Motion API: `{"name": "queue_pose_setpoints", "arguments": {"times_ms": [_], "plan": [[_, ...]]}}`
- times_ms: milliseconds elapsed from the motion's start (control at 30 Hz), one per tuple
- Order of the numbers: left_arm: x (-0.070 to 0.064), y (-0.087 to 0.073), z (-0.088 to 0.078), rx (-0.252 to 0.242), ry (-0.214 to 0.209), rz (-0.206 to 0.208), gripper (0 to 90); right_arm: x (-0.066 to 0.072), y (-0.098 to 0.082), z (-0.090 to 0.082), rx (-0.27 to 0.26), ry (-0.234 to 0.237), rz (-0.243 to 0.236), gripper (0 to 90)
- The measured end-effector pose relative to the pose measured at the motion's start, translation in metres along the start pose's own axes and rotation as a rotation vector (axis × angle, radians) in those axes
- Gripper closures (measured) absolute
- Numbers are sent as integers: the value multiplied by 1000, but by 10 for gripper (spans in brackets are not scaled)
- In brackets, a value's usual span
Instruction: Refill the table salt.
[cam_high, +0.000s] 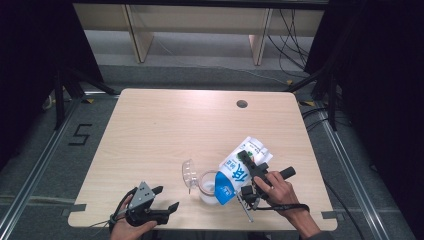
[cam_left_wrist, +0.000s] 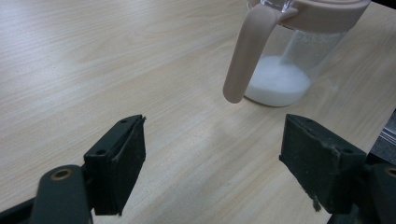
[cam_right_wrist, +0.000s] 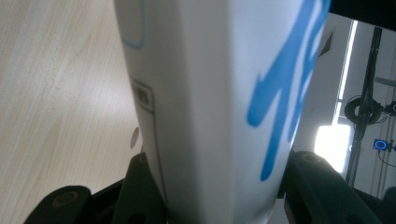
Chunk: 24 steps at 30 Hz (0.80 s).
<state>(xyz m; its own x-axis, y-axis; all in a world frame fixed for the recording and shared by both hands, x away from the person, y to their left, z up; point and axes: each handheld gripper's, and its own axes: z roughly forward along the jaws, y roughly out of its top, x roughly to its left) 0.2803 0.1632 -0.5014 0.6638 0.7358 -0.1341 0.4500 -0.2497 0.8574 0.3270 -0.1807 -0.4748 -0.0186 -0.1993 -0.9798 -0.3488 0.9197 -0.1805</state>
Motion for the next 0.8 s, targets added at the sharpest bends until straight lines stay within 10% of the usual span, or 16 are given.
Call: {"name": "queue_pose_setpoints", "arguments": {"times_ms": [800], "plan": [[0, 0, 0, -6, 0, -4, 217, -6, 0, 6, -65, -40, -77, 631]]}}
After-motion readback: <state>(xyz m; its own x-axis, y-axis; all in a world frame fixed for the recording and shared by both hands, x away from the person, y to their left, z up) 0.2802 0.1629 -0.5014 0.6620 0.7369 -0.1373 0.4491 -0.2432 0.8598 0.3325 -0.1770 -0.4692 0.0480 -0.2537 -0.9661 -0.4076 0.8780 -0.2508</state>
